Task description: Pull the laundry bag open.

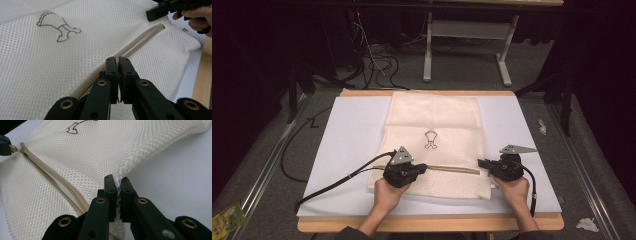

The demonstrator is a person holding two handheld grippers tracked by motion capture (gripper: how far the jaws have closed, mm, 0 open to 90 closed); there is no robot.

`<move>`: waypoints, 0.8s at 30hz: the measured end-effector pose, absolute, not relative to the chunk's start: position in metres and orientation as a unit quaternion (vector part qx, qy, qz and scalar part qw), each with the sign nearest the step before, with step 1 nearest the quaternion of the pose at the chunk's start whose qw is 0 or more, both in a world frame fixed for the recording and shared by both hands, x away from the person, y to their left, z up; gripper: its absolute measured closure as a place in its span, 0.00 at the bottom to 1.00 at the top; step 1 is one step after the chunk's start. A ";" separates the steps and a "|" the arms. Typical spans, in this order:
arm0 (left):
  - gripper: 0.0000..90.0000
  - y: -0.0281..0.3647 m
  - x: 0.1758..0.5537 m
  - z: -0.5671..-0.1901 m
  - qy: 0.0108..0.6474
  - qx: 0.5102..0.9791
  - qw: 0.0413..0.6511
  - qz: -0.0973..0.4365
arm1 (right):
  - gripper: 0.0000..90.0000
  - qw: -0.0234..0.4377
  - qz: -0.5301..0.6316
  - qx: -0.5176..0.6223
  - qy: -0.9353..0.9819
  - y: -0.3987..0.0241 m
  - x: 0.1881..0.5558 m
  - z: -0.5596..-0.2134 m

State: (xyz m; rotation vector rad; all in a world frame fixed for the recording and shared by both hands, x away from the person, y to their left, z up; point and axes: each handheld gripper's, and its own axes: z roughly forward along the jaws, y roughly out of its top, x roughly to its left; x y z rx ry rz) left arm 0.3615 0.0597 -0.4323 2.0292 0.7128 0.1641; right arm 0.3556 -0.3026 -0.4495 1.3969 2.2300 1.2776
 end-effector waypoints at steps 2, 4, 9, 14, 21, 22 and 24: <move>0.97 0.062 0.362 -0.432 0.293 0.828 0.474 0.066 | 0.98 0.110 0.436 0.472 0.758 -0.303 0.356 -0.449; 0.97 0.063 0.361 -0.432 0.292 0.828 0.474 0.068 | 0.98 0.110 0.436 0.473 0.758 -0.302 0.356 -0.449; 0.97 0.066 0.361 -0.430 0.294 0.826 0.474 0.072 | 0.98 0.110 0.435 0.473 0.758 -0.301 0.356 -0.449; 0.97 0.072 0.362 -0.429 0.300 0.824 0.474 0.075 | 0.98 0.112 0.433 0.472 0.760 -0.302 0.356 -0.448; 0.97 0.080 0.362 -0.428 0.306 0.821 0.475 0.078 | 0.98 0.115 0.434 0.468 0.761 -0.301 0.356 -0.448; 0.97 0.081 0.362 -0.428 0.308 0.820 0.477 0.077 | 0.98 0.116 0.433 0.467 0.762 -0.301 0.356 -0.448; 0.97 0.081 0.361 -0.428 0.308 0.819 0.477 0.078 | 0.98 0.114 0.433 0.468 0.762 -0.301 0.356 -0.448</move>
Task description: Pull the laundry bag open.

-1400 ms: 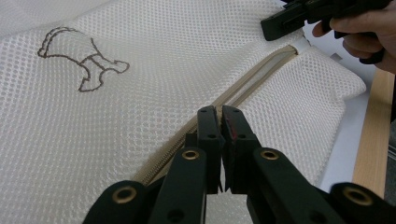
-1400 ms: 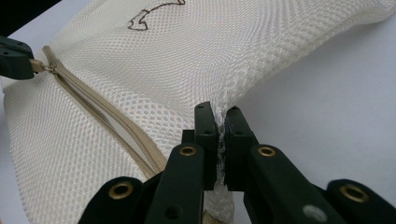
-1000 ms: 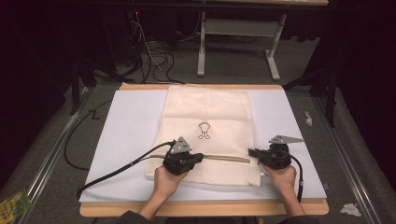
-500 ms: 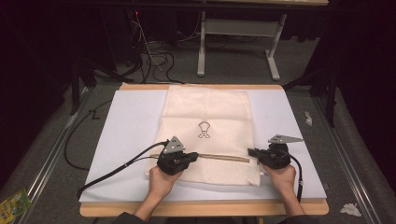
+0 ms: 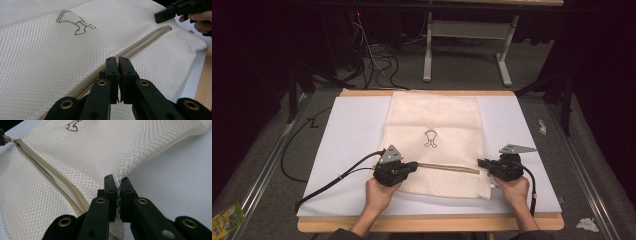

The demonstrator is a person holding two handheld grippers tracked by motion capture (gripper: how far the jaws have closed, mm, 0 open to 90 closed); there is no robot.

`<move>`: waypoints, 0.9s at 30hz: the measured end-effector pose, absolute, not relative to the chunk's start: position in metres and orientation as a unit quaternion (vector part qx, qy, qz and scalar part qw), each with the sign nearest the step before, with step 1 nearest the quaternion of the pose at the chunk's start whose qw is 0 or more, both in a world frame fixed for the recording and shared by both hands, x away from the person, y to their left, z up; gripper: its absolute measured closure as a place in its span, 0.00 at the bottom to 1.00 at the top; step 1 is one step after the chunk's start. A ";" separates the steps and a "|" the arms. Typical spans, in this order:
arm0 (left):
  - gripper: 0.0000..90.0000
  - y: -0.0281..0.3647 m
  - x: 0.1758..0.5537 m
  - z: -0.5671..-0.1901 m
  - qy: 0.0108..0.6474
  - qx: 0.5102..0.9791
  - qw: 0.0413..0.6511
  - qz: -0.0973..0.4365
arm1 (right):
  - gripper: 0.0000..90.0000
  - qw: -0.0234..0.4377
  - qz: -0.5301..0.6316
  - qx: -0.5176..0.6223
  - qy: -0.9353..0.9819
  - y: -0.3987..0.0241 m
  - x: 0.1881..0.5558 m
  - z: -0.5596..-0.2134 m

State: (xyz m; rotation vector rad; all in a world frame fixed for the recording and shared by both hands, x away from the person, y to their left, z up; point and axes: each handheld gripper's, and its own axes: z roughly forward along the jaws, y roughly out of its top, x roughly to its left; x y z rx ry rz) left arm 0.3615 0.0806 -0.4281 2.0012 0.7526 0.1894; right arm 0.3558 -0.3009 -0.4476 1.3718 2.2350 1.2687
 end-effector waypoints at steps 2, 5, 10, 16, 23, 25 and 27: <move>0.97 0.081 0.361 -0.428 0.307 0.820 0.477 0.078 | 0.98 0.115 0.433 0.468 0.762 -0.301 0.356 -0.448; 0.97 0.082 0.361 -0.428 0.307 0.819 0.478 0.078 | 0.98 0.115 0.432 0.468 0.763 -0.300 0.356 -0.448; 0.97 0.084 0.361 -0.427 0.309 0.818 0.478 0.079 | 0.98 0.114 0.430 0.470 0.763 -0.300 0.356 -0.447; 0.97 0.093 0.362 -0.425 0.316 0.815 0.478 0.086 | 0.98 0.117 0.431 0.469 0.762 -0.301 0.356 -0.447; 0.97 0.100 0.361 -0.426 0.322 0.814 0.475 0.089 | 0.98 0.116 0.429 0.471 0.762 -0.301 0.356 -0.447; 0.97 0.100 0.361 -0.425 0.321 0.814 0.475 0.089 | 0.98 0.115 0.430 0.470 0.762 -0.301 0.356 -0.447; 0.97 0.101 0.361 -0.426 0.322 0.813 0.477 0.088 | 0.98 0.115 0.429 0.469 0.763 -0.300 0.356 -0.447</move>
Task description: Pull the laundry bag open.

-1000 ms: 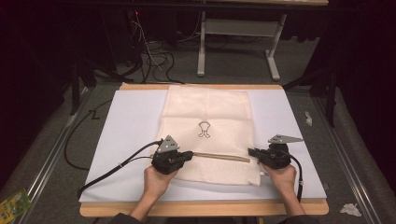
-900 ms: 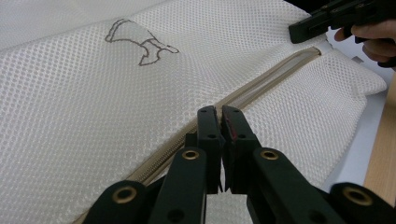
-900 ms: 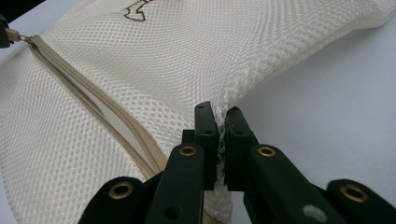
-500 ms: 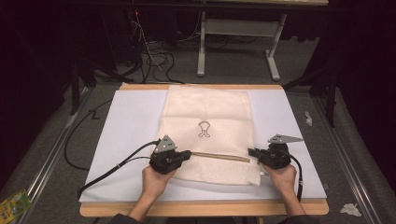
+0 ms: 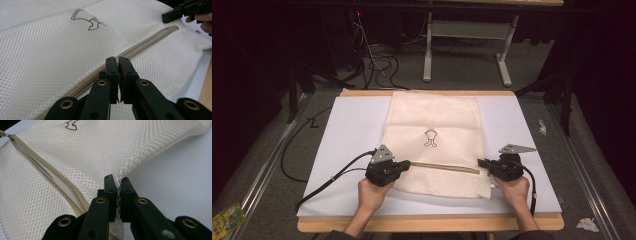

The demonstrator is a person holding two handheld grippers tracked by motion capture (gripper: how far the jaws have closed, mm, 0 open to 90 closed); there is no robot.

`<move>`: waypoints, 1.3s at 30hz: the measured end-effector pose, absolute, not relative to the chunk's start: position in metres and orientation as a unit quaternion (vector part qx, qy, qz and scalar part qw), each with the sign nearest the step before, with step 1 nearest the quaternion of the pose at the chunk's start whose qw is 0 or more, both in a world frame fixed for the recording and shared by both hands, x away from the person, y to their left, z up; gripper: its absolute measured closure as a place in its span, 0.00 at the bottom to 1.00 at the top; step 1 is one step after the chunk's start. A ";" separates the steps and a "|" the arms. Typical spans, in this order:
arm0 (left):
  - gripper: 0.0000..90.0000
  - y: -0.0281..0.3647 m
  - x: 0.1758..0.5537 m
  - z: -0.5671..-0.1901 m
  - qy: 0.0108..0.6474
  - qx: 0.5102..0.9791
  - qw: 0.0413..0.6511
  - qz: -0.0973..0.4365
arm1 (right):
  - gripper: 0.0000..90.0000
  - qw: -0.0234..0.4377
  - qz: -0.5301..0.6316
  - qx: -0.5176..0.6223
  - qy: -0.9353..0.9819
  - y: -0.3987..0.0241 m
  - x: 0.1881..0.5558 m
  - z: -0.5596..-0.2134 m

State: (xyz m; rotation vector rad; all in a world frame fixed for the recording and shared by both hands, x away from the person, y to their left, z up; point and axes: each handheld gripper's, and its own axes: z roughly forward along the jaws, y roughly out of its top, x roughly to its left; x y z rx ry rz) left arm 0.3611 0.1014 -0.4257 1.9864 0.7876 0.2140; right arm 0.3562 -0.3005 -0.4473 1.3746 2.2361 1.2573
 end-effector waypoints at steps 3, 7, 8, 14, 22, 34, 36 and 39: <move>0.97 0.104 0.362 -0.427 0.327 0.810 0.479 0.086 | 0.98 0.116 0.428 0.469 0.764 -0.300 0.356 -0.447; 0.97 0.107 0.362 -0.427 0.331 0.808 0.480 0.088 | 0.98 0.116 0.429 0.470 0.763 -0.302 0.356 -0.447; 0.97 0.108 0.362 -0.427 0.332 0.807 0.480 0.090 | 0.98 0.116 0.428 0.470 0.763 -0.302 0.356 -0.447; 0.97 0.112 0.362 -0.427 0.336 0.803 0.484 0.088 | 0.98 0.114 0.428 0.469 0.764 -0.300 0.356 -0.447; 0.97 0.117 0.360 -0.426 0.340 0.802 0.482 0.095 | 0.98 0.119 0.428 0.467 0.764 -0.301 0.356 -0.448; 0.97 0.124 0.361 -0.426 0.347 0.798 0.482 0.099 | 0.98 0.118 0.426 0.470 0.764 -0.302 0.356 -0.447; 0.97 0.126 0.361 -0.425 0.350 0.797 0.481 0.100 | 0.98 0.117 0.426 0.472 0.763 -0.303 0.356 -0.447; 0.97 0.130 0.360 -0.425 0.353 0.797 0.479 0.105 | 0.98 0.120 0.427 0.473 0.761 -0.305 0.356 -0.447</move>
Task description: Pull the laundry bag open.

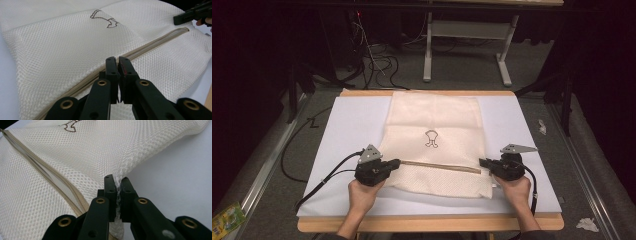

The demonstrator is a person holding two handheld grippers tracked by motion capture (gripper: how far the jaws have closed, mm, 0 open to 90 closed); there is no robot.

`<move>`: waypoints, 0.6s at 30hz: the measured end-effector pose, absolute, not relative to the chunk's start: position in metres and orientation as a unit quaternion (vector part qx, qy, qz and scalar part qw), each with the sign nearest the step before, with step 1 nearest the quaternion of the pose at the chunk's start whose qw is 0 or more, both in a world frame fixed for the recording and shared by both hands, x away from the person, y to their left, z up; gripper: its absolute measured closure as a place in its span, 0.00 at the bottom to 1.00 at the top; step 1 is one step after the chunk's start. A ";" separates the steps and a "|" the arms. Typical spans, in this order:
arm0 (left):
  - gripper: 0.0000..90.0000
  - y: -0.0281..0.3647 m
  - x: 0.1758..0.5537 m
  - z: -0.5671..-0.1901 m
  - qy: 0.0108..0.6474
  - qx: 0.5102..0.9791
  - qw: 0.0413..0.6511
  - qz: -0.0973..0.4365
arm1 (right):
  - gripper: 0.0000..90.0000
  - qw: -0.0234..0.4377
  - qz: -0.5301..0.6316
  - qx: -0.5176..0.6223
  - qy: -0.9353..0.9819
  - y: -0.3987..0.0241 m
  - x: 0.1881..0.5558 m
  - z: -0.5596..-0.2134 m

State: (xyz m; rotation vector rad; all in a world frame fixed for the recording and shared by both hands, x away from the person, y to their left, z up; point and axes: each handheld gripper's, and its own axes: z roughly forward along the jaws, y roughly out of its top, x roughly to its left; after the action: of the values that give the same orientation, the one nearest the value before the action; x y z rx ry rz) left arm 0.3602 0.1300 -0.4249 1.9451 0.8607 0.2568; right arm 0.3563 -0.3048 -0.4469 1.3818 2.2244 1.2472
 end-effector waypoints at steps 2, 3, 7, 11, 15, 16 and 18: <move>0.97 0.134 0.360 -0.425 0.356 0.794 0.483 0.103 | 0.98 0.120 0.426 0.474 0.761 -0.305 0.357 -0.448; 0.97 0.135 0.360 -0.425 0.357 0.793 0.484 0.101 | 0.98 0.118 0.428 0.473 0.761 -0.305 0.357 -0.448; 0.97 0.135 0.361 -0.425 0.358 0.792 0.483 0.102 | 0.98 0.119 0.424 0.471 0.765 -0.302 0.357 -0.446; 0.97 0.136 0.361 -0.425 0.358 0.793 0.483 0.102 | 0.98 0.121 0.425 0.470 0.764 -0.303 0.357 -0.446; 0.97 0.136 0.360 -0.425 0.358 0.793 0.482 0.105 | 0.98 0.120 0.425 0.469 0.765 -0.302 0.357 -0.445; 0.97 0.136 0.360 -0.425 0.359 0.793 0.482 0.105 | 0.98 0.120 0.424 0.469 0.765 -0.302 0.357 -0.445; 0.97 0.136 0.361 -0.425 0.359 0.794 0.479 0.107 | 0.98 0.122 0.425 0.468 0.765 -0.302 0.357 -0.444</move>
State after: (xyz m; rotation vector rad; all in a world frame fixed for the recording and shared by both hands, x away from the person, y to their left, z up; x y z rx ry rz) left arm 0.3605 0.1363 -0.4247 1.9375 0.8768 0.2610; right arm 0.3570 -0.3021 -0.4444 1.3647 2.2328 1.2413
